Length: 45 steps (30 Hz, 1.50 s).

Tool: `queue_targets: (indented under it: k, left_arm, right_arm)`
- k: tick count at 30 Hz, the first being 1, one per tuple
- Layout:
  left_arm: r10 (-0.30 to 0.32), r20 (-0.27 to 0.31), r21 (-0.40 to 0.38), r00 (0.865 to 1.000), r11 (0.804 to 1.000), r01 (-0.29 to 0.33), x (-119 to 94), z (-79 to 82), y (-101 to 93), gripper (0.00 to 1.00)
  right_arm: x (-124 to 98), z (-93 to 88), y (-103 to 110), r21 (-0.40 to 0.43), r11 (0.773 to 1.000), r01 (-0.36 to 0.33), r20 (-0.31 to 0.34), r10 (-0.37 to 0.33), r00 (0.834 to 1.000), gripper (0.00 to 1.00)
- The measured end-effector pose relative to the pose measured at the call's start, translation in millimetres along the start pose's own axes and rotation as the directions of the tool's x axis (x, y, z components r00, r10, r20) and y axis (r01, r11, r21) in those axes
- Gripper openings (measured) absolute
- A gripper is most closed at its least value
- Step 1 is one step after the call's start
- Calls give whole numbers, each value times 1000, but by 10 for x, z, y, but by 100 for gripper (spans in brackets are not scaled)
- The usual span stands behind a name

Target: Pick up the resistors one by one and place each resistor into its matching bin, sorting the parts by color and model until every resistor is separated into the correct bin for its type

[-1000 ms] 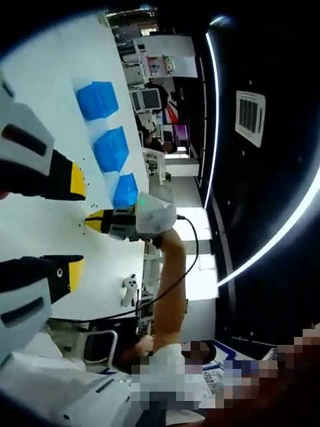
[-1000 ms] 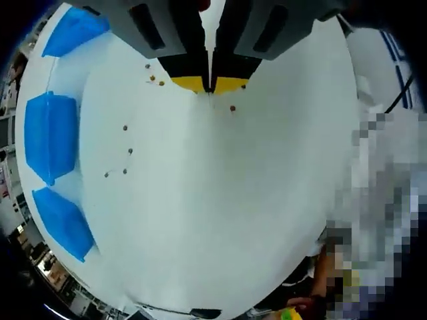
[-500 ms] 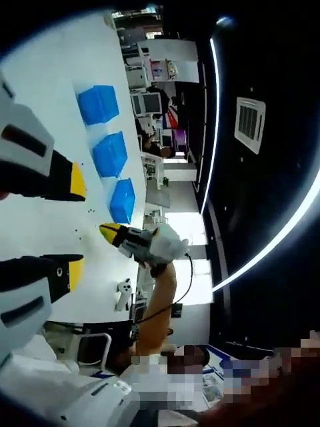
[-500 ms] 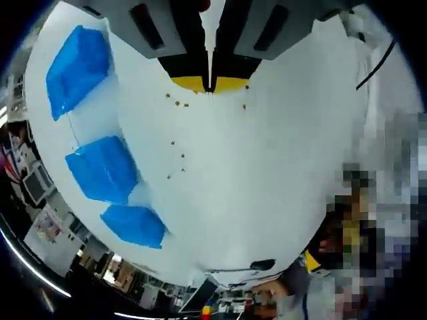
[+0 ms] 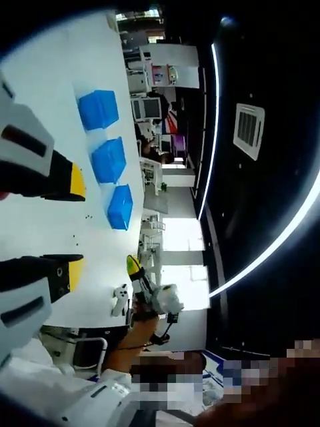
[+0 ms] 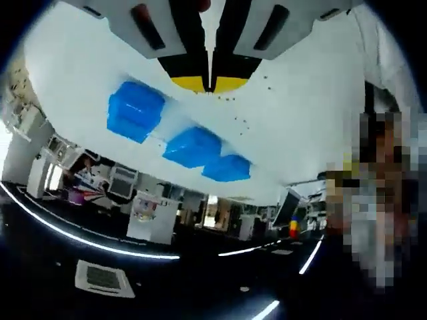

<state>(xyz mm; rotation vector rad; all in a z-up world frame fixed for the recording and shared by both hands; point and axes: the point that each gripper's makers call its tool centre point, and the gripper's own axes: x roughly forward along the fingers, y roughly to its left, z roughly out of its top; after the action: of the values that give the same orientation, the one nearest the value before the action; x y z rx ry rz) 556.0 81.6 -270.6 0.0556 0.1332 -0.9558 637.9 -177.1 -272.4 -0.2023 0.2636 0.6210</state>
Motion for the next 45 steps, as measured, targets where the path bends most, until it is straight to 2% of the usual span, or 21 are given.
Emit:
queue_targets:
  k: [4, 8, 10, 13, 17, 20, 21, 25, 29, 30, 34, 40, 42, 45]
  left_arm:
    - [13, 6, -13, 1000, 1000, -13, 11, -4, 46, 33]
    - [18, 7, -24, 1000, 1000, -18, 22, -21, 61, 33]
    - [18, 9, -23, 1000, 1000, -18, 22, -15, 51, 33]
    - [15, 12, -20, 1000, 1000, -15, 19, -3, 33, 33]
    - [14, 12, -19, 1000, 1000, -14, 26, -2, 27, 33]
    - [13, 13, -20, 1000, 1000, -13, 26, -4, 29, 33]
    - [13, 14, -19, 1000, 1000, -13, 25, 0, 27, 33]
    - [12, 19, -17, 1000, 1000, -12, 14, 13, 18, 33]
    - [15, 23, -17, 1000, 1000, -14, 8, 20, 19, 33]
    - [16, 23, -16, 1000, 1000, -15, 9, 19, 15, 33]
    - [16, 26, -14, 1000, 1000, -15, 1, 27, 11, 33]
    - [20, 33, -14, 999, 1000, -20, -12, 50, 26, 33]
    - [21, 35, -15, 999, 1000, -21, -16, 53, 28, 33]
    - [22, 35, -15, 999, 1000, -22, -17, 53, 31, 33]
  right_arm:
    - [-184, 101, -152, 107, 991, 75, 113, -87, 990, 5]
    - [-317, 274, -377, 200, 970, 137, 222, -181, 958, 5]
    - [-318, 332, -485, 204, 965, 163, 231, -209, 950, 5]
    - [-270, 431, -554, 190, 967, 170, 236, -213, 948, 5]
    - [-108, 579, -670, 164, 970, 180, 226, -214, 950, 5]
    - [82, 612, -805, 172, 969, 176, 197, -209, 958, 5]
    - [158, 600, -830, 164, 972, 169, 179, -197, 964, 5]
    - [470, 566, -952, 175, 968, 180, 138, -205, 969, 5]
    - [760, 499, -1178, 194, 959, 208, 89, -229, 969, 5]
    - [921, 473, -1289, 205, 956, 212, 71, -231, 970, 5]
    - [1231, 394, -1553, 189, 952, 239, 23, -248, 969, 5]
    - [1521, 289, -1702, 251, 939, 234, -5, -240, 971, 5]
    - [1522, 288, -1732, 232, 937, 263, 0, -270, 963, 5]
    - [1541, 320, -1759, 254, 931, 261, 19, -275, 961, 5]
